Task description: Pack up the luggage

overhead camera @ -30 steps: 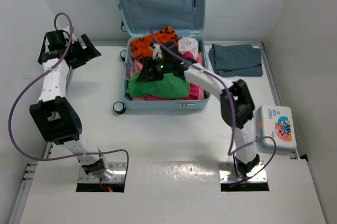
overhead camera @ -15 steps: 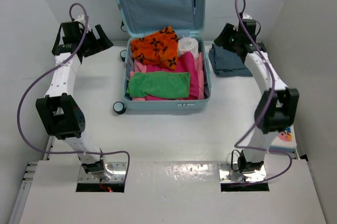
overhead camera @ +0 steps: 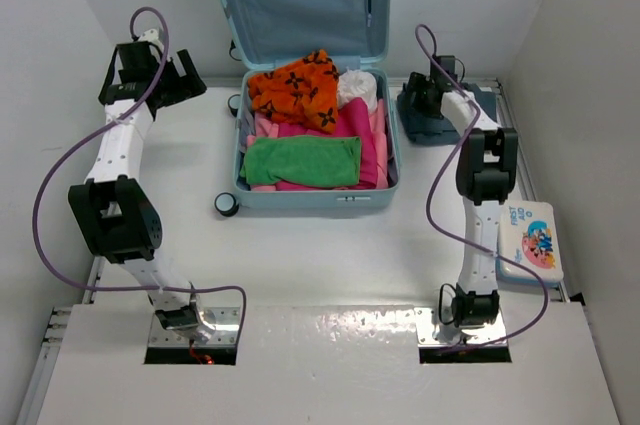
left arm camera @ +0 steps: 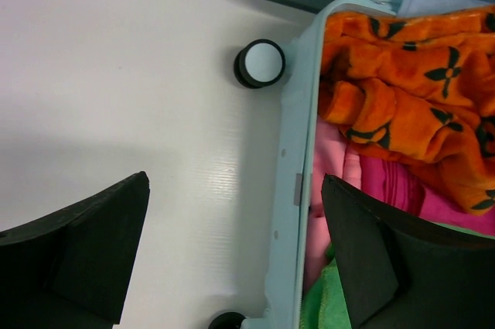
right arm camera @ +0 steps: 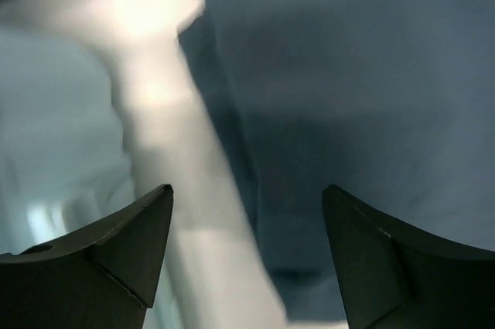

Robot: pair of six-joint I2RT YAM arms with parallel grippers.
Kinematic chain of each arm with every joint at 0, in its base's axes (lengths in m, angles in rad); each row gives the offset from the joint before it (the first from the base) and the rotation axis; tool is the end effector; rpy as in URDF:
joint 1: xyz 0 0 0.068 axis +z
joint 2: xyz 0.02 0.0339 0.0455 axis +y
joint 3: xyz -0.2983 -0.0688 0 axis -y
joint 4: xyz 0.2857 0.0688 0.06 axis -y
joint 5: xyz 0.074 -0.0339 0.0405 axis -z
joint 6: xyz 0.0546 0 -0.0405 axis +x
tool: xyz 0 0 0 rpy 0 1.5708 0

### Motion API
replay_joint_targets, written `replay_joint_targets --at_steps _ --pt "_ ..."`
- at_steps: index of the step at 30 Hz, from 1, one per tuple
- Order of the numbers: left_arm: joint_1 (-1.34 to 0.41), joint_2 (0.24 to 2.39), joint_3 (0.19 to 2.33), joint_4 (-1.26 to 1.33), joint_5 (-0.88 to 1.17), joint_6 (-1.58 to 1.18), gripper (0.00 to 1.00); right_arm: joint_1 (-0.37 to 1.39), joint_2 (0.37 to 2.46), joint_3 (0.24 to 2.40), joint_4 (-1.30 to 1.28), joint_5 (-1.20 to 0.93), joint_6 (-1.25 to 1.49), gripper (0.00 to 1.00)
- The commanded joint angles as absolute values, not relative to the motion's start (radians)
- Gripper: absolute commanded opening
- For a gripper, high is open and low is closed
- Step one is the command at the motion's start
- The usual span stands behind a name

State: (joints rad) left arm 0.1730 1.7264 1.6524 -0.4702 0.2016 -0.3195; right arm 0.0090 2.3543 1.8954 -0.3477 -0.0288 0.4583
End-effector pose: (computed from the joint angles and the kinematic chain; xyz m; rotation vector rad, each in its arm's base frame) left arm 0.4596 0.0692 0.3809 -0.3984 2.0794 -0.3004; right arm 0.6022 0.0070 0.1592 0.5194 2.3352 0.2561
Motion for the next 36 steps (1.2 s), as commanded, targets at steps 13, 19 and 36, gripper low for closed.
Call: replay_joint_targets --at_steps 13,19,36 --pt "0.190 1.729 1.675 -0.465 0.144 -0.267 0.94 0.069 2.525 2.123 -0.658 0.249 0.264 0.77" --pt "0.190 1.738 1.686 -0.474 0.144 -0.267 0.94 0.017 2.485 2.000 -0.722 0.249 0.308 0.67" --pt "0.219 1.738 1.657 -0.474 0.229 -0.296 0.94 -0.160 2.071 1.642 -0.566 -0.672 0.497 0.00"
